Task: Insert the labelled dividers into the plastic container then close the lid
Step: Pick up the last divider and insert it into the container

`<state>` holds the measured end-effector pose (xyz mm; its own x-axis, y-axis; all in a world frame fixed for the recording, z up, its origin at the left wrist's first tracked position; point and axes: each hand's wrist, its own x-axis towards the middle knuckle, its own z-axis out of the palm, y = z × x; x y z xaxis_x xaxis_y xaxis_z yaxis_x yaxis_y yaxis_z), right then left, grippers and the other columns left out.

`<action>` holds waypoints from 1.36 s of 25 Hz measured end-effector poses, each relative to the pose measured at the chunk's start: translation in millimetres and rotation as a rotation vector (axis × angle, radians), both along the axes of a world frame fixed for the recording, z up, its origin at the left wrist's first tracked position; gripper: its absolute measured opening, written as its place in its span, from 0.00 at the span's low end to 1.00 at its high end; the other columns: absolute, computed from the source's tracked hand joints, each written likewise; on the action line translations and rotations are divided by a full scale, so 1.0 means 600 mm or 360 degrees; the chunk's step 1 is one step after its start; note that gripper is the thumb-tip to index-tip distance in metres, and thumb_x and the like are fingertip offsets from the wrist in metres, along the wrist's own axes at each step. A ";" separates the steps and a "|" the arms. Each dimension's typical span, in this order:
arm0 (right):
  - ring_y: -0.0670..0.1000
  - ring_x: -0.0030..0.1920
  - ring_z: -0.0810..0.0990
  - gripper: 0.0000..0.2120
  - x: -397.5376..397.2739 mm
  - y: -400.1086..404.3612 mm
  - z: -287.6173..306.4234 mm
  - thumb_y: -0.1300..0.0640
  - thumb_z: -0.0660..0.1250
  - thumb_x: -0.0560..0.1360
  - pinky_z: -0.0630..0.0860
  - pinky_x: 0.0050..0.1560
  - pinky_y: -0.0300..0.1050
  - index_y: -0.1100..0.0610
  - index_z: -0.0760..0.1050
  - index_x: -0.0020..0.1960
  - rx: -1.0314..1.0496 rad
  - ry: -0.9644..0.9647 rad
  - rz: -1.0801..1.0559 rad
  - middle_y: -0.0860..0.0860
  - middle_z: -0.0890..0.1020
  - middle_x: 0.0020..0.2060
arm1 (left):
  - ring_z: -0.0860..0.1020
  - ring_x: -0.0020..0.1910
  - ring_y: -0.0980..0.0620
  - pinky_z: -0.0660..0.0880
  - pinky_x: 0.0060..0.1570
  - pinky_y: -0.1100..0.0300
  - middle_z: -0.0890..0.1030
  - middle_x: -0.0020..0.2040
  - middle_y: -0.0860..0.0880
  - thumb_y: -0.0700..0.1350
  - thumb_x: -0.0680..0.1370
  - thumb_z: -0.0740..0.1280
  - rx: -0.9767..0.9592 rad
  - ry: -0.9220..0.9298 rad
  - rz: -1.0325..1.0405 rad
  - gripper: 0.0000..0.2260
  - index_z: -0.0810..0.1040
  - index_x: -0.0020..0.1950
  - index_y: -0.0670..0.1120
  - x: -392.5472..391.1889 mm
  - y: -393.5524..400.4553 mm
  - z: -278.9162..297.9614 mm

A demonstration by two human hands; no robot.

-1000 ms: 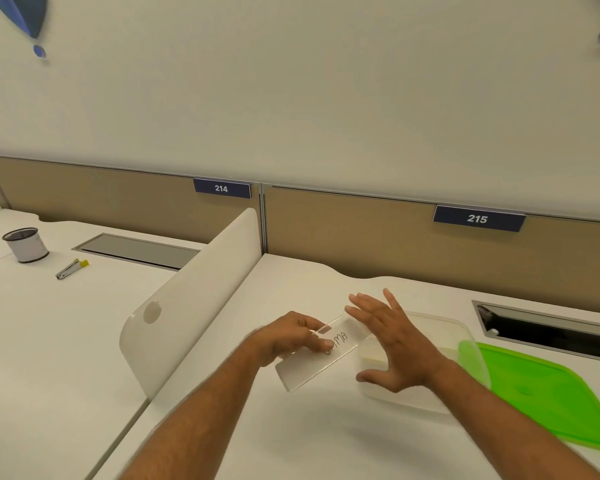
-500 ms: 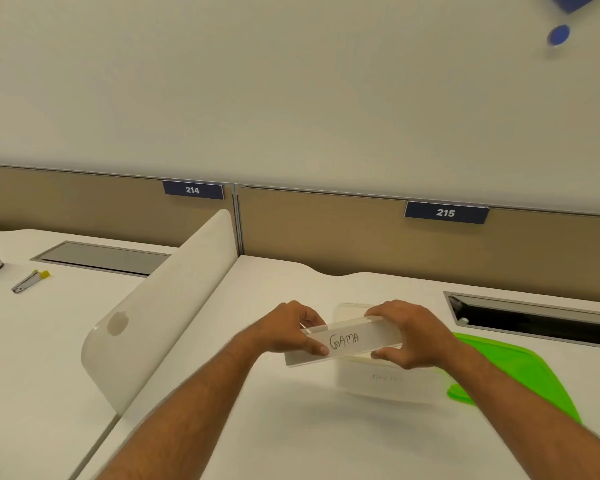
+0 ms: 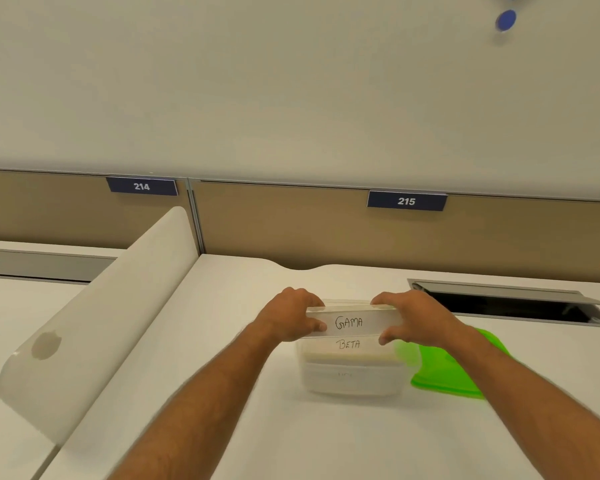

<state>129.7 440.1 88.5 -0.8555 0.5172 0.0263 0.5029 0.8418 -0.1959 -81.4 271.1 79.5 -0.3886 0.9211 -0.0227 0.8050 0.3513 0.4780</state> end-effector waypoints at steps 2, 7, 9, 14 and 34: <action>0.48 0.39 0.77 0.27 -0.003 0.009 -0.003 0.43 0.77 0.64 0.77 0.46 0.45 0.41 0.73 0.61 -0.0036 -0.0071 -0.0027 0.46 0.80 0.41 | 0.78 0.60 0.50 0.75 0.61 0.52 0.81 0.62 0.51 0.54 0.71 0.75 -0.0061 0.0068 -0.0006 0.22 0.79 0.64 0.52 0.002 0.017 -0.012; 0.55 0.51 0.78 0.24 -0.022 0.033 -0.026 0.48 0.74 0.71 0.73 0.46 0.45 0.47 0.71 0.64 -0.0020 -0.0260 -0.0018 0.54 0.80 0.53 | 0.77 0.61 0.47 0.75 0.60 0.52 0.79 0.64 0.49 0.54 0.73 0.74 -0.0224 0.0245 -0.0010 0.23 0.76 0.67 0.53 0.003 0.057 -0.035; 0.57 0.56 0.77 0.23 -0.031 0.041 -0.037 0.50 0.72 0.72 0.69 0.45 0.44 0.49 0.70 0.65 -0.0026 -0.0339 -0.0019 0.56 0.79 0.56 | 0.77 0.61 0.46 0.74 0.60 0.52 0.78 0.64 0.48 0.53 0.73 0.73 -0.0285 0.0270 -0.0011 0.24 0.75 0.68 0.53 0.003 0.070 -0.046; 0.58 0.58 0.76 0.22 -0.051 0.053 -0.069 0.52 0.71 0.73 0.69 0.48 0.46 0.49 0.69 0.65 -0.0043 -0.0492 -0.0035 0.57 0.77 0.59 | 0.76 0.61 0.45 0.73 0.58 0.53 0.76 0.64 0.47 0.52 0.75 0.72 -0.0440 0.0426 -0.0073 0.24 0.73 0.70 0.52 0.003 0.090 -0.067; 0.60 0.56 0.78 0.20 -0.072 0.046 -0.107 0.60 0.65 0.76 0.71 0.47 0.48 0.54 0.68 0.66 0.0108 -0.0678 0.0057 0.58 0.77 0.58 | 0.79 0.54 0.41 0.76 0.49 0.51 0.78 0.56 0.42 0.39 0.77 0.67 -0.0700 0.0889 -0.0230 0.13 0.75 0.61 0.42 0.020 0.116 -0.102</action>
